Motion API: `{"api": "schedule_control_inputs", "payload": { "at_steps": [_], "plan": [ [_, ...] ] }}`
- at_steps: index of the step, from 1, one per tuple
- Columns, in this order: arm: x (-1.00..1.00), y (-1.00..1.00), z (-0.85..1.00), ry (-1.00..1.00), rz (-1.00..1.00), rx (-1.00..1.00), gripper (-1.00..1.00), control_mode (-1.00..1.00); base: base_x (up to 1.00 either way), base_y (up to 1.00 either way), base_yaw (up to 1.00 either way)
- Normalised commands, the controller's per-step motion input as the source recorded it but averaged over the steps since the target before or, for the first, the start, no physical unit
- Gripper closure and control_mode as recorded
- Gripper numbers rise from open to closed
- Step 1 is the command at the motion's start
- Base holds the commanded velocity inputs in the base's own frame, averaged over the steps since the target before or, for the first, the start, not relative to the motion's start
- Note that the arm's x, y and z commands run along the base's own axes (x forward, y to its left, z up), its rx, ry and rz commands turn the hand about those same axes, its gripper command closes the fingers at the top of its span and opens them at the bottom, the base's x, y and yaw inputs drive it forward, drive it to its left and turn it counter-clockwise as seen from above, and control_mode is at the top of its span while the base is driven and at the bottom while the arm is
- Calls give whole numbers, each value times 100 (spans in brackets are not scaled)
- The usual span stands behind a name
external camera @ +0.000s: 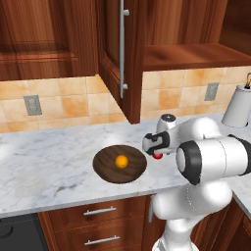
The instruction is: Pick both bowls and place them on the counter. Then place the tomato in one bowl and place the orange in the other bowl.
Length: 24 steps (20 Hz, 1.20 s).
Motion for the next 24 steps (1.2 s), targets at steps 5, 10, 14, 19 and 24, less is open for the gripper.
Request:
{"api": "schedule_control_inputs", "payload": {
  "at_steps": [5, 10, 14, 19, 24],
  "plan": [
    [0, 0, -12, 1, 0, 0, -100, -100, 0, 0, 0],
    [4, 1, -16, 1, 0, 0, -100, -100, 0, 0, 0],
    [7, 2, -20, 1, 0, 0, -100, -100, 0, 0, 0],
    [9, 13, -24, 4, 0, 0, 100, -100, 0, 0, 0],
    [-1, 0, -5, 0, 0, 0, 100, -100, 0, 0, 0]
  ]
}}
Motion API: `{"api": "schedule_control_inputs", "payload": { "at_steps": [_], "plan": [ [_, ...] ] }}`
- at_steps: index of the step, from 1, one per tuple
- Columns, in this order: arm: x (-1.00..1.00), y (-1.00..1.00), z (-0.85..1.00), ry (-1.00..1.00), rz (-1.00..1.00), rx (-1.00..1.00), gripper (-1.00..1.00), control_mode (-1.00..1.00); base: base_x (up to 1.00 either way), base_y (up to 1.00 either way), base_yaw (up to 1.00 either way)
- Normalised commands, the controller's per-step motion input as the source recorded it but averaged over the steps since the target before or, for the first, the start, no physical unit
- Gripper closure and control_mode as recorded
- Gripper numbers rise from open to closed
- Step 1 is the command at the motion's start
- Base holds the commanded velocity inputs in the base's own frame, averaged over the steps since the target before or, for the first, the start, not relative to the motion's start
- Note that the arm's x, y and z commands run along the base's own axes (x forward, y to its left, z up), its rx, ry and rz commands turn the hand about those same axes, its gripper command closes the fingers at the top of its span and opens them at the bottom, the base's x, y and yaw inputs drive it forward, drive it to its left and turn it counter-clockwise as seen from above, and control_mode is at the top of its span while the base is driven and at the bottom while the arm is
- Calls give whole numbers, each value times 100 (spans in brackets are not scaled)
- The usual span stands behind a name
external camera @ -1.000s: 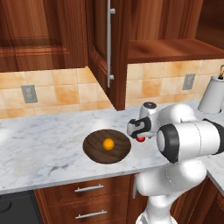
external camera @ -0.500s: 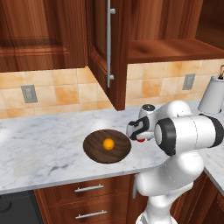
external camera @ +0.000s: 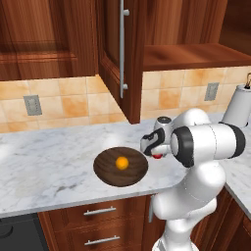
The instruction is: Pick both bowls and place them on the counter. Then place the tomato in one bowl and place the orange in the other bowl.
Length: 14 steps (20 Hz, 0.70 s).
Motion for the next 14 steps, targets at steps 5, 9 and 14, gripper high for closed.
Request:
{"api": "schedule_control_inputs", "payload": {
  "at_steps": [5, 9, 14],
  "plan": [
    [-18, -9, 5, -1, 0, 0, 100, -100, 0, 0, 0],
    [-17, -37, 48, -10, 0, 0, 100, -100, 0, 0, 0],
    [0, -39, 80, -12, 0, 0, 100, -100, 0, 0, 0]
  ]
}}
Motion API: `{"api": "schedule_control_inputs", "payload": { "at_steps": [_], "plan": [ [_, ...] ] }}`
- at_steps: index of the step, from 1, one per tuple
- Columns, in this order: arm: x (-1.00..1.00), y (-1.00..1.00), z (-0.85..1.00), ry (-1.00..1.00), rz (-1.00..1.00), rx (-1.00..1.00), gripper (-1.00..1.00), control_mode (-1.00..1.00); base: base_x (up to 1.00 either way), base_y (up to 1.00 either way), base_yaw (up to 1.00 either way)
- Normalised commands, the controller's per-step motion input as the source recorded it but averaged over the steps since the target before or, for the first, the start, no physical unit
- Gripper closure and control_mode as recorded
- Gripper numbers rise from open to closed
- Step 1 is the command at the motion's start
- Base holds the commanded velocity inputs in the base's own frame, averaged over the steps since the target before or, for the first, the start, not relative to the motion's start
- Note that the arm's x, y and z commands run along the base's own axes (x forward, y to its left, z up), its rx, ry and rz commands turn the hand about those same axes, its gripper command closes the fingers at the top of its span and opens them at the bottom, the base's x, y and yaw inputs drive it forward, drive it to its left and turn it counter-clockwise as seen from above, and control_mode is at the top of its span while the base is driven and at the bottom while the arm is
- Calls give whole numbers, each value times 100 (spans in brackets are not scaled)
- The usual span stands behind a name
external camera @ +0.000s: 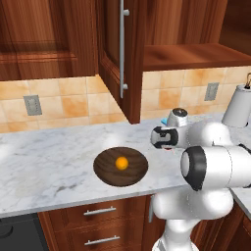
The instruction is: Pick both bowls and place them on the counter. Then place the tomato in one bowl and place the orange in the other bowl.
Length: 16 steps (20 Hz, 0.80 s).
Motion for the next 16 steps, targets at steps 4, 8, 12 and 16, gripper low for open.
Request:
{"api": "schedule_control_inputs", "payload": {
  "at_steps": [4, 8, 12, 16],
  "plan": [
    [0, -45, 84, -8, 0, 0, 100, -100, 0, 0, 0],
    [12, -46, 74, -3, -1, 0, 100, -100, 0, 0, 0],
    [24, -55, 20, 0, -3, 2, 100, -100, 0, 0, 0],
    [29, -69, -1, 2, -3, 7, 100, -100, 0, 0, 0]
  ]
}}
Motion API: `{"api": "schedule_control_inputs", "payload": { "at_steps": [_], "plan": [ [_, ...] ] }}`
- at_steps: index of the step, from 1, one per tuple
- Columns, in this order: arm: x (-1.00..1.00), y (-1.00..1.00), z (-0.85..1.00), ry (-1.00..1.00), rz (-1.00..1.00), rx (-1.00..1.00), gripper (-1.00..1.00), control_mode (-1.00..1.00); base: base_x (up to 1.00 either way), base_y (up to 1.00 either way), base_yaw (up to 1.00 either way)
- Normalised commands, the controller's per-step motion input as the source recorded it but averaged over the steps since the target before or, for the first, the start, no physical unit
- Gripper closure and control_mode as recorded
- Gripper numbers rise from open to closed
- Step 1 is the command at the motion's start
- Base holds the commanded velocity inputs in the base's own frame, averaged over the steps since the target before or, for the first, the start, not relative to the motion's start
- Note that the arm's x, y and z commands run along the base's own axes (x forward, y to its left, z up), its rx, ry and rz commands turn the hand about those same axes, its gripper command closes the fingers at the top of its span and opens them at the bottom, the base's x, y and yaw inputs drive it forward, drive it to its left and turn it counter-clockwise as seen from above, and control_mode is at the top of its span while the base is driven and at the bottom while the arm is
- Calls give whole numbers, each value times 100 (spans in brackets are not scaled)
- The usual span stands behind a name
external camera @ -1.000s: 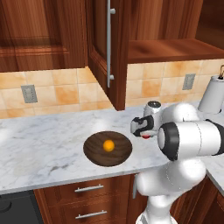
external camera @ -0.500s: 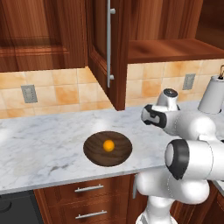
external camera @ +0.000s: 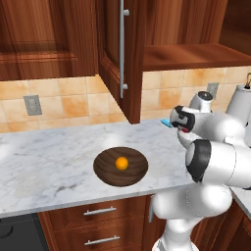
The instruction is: Pick both bowls and place them on the counter. Then place the tomato in one bowl and place the orange in the other bowl.
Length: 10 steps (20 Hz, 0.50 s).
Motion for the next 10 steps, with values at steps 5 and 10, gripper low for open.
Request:
{"api": "schedule_control_inputs", "payload": {
  "at_steps": [5, 10],
  "plan": [
    [22, -66, -15, 1, -2, 9, 100, -100, 0, 0, 0],
    [19, -40, -36, 7, 0, 4, 100, -100, 0, 0, 0]
  ]
}}
